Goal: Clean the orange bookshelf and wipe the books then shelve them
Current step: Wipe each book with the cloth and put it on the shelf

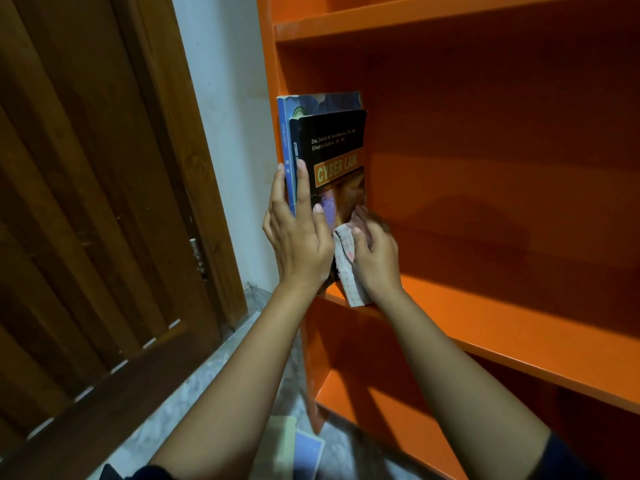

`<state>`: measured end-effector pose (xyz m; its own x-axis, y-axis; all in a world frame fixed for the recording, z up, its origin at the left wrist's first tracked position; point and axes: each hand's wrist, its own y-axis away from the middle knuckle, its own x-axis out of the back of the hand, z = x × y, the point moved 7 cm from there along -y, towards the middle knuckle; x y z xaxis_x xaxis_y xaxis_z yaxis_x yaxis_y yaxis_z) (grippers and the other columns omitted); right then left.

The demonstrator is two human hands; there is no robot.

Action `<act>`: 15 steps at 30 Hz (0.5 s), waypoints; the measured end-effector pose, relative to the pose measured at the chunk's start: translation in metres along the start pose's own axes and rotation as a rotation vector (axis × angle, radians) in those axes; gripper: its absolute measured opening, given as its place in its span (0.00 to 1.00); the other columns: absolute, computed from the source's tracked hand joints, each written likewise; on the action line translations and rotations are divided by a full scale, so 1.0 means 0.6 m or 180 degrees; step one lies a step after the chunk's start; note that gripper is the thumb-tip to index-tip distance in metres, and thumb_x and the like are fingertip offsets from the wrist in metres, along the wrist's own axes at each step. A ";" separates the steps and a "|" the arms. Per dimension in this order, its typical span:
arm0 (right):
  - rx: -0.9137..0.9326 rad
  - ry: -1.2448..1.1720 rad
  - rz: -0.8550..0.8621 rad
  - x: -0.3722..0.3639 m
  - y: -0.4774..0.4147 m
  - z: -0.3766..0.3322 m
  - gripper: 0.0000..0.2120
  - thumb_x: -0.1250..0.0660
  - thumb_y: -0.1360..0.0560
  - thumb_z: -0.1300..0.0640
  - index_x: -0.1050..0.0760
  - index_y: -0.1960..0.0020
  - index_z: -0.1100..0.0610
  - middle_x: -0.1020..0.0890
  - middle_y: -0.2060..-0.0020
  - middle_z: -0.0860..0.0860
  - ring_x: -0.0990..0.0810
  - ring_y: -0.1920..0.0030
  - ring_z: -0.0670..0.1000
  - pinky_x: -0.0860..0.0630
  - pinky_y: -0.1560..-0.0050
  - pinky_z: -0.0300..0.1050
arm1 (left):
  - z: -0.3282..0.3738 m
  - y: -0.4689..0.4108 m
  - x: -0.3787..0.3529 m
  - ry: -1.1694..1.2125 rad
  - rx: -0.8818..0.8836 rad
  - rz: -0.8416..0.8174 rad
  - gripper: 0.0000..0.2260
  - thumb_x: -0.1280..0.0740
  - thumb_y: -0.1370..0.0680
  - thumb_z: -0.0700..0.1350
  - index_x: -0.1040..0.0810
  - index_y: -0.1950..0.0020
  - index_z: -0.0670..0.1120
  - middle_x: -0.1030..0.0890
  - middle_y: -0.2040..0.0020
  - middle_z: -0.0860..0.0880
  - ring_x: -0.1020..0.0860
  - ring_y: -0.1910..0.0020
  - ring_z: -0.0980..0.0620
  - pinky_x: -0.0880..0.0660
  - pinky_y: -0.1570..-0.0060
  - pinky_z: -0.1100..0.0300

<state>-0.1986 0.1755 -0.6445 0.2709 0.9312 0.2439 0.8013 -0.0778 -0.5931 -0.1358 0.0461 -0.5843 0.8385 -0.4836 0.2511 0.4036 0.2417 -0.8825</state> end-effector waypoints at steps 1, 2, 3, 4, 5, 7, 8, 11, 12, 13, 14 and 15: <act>-0.0009 0.0014 -0.0009 0.003 0.006 -0.004 0.18 0.42 0.19 0.59 0.30 0.30 0.56 0.26 0.35 0.53 0.27 0.36 0.48 0.34 0.41 0.28 | 0.002 0.001 0.004 -0.0005 0.0036 -0.0073 0.25 0.42 0.21 0.42 0.45 0.24 0.47 0.41 0.25 0.41 0.44 0.28 0.52 0.43 0.36 0.53; -0.0032 0.0041 -0.0012 0.007 0.012 -0.008 0.17 0.42 0.19 0.58 0.30 0.31 0.56 0.26 0.35 0.54 0.28 0.37 0.47 0.36 0.45 0.24 | 0.003 0.002 0.010 -0.0001 0.0079 -0.0152 0.26 0.42 0.21 0.42 0.45 0.24 0.48 0.42 0.25 0.42 0.44 0.28 0.52 0.44 0.36 0.53; -0.0037 0.0081 -0.0010 0.012 0.019 -0.014 0.17 0.42 0.19 0.58 0.30 0.31 0.56 0.26 0.36 0.55 0.27 0.38 0.48 0.37 0.47 0.23 | 0.002 0.004 0.016 0.0009 0.0136 -0.0235 0.26 0.42 0.21 0.43 0.45 0.24 0.48 0.42 0.25 0.42 0.44 0.28 0.51 0.45 0.36 0.53; -0.0016 0.0097 -0.0014 0.016 0.027 -0.020 0.17 0.42 0.19 0.58 0.30 0.31 0.56 0.26 0.36 0.55 0.27 0.38 0.49 0.37 0.48 0.25 | 0.003 0.007 0.024 0.0010 0.0194 -0.0318 0.26 0.42 0.20 0.43 0.45 0.24 0.49 0.42 0.25 0.43 0.43 0.27 0.51 0.45 0.35 0.53; 0.0017 0.0095 -0.0028 0.019 0.036 -0.027 0.17 0.42 0.19 0.58 0.29 0.31 0.56 0.26 0.36 0.55 0.27 0.38 0.49 0.37 0.47 0.26 | 0.003 0.012 0.033 -0.0010 0.0242 -0.0397 0.26 0.43 0.20 0.44 0.46 0.23 0.50 0.43 0.24 0.44 0.43 0.27 0.50 0.45 0.34 0.52; 0.0089 0.0066 -0.0090 0.023 0.057 -0.042 0.17 0.42 0.19 0.59 0.29 0.32 0.57 0.27 0.35 0.54 0.29 0.37 0.45 0.38 0.45 0.22 | 0.000 0.028 0.051 -0.0074 0.0299 -0.0577 0.25 0.44 0.20 0.46 0.47 0.23 0.50 0.43 0.25 0.44 0.42 0.26 0.48 0.46 0.32 0.50; 0.0106 0.0056 -0.0128 0.023 0.069 -0.050 0.16 0.42 0.19 0.60 0.29 0.32 0.57 0.27 0.35 0.53 0.31 0.38 0.42 0.39 0.44 0.20 | -0.004 0.040 0.060 -0.0099 0.0337 -0.0677 0.25 0.45 0.20 0.47 0.47 0.23 0.51 0.42 0.25 0.45 0.42 0.26 0.48 0.46 0.31 0.50; 0.0261 0.0019 -0.0246 0.016 0.115 -0.073 0.16 0.41 0.20 0.62 0.28 0.33 0.57 0.26 0.35 0.53 0.30 0.38 0.42 0.36 0.39 0.26 | -0.037 0.094 0.079 -0.0262 0.0476 -0.1110 0.24 0.46 0.19 0.47 0.48 0.23 0.53 0.41 0.25 0.47 0.43 0.26 0.50 0.45 0.30 0.48; 0.0329 0.0028 -0.0282 0.013 0.133 -0.079 0.16 0.41 0.20 0.62 0.27 0.33 0.57 0.26 0.36 0.53 0.29 0.37 0.43 0.35 0.37 0.30 | -0.052 0.117 0.083 -0.0335 0.0533 -0.1287 0.24 0.46 0.18 0.47 0.47 0.23 0.53 0.40 0.26 0.48 0.43 0.26 0.50 0.43 0.30 0.47; 0.0375 0.0045 -0.0297 0.009 0.152 -0.081 0.16 0.41 0.21 0.61 0.27 0.34 0.57 0.26 0.36 0.53 0.29 0.36 0.45 0.34 0.37 0.34 | -0.070 0.141 0.087 -0.0396 0.0627 -0.1489 0.23 0.46 0.18 0.47 0.46 0.23 0.53 0.39 0.26 0.48 0.42 0.26 0.51 0.42 0.30 0.46; 0.0388 0.0053 -0.0291 0.004 0.171 -0.078 0.16 0.41 0.21 0.61 0.27 0.34 0.57 0.25 0.36 0.53 0.28 0.36 0.46 0.33 0.37 0.36 | -0.092 0.169 0.089 -0.0465 0.0760 -0.1710 0.23 0.46 0.18 0.47 0.46 0.23 0.52 0.39 0.26 0.48 0.42 0.27 0.50 0.41 0.30 0.46; 0.0355 0.0057 -0.0287 -0.002 0.193 -0.070 0.16 0.41 0.21 0.61 0.26 0.34 0.57 0.25 0.37 0.53 0.28 0.37 0.46 0.33 0.37 0.37 | -0.113 0.201 0.093 -0.0548 0.0887 -0.1930 0.23 0.46 0.18 0.47 0.45 0.24 0.51 0.38 0.26 0.48 0.41 0.27 0.50 0.41 0.31 0.47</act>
<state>-0.0840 0.1502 -0.6812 0.2109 0.9260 0.3131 0.7590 0.0467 -0.6495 -0.0654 -0.0090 -0.7036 0.4719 -0.4666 0.7480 0.8794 0.1890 -0.4369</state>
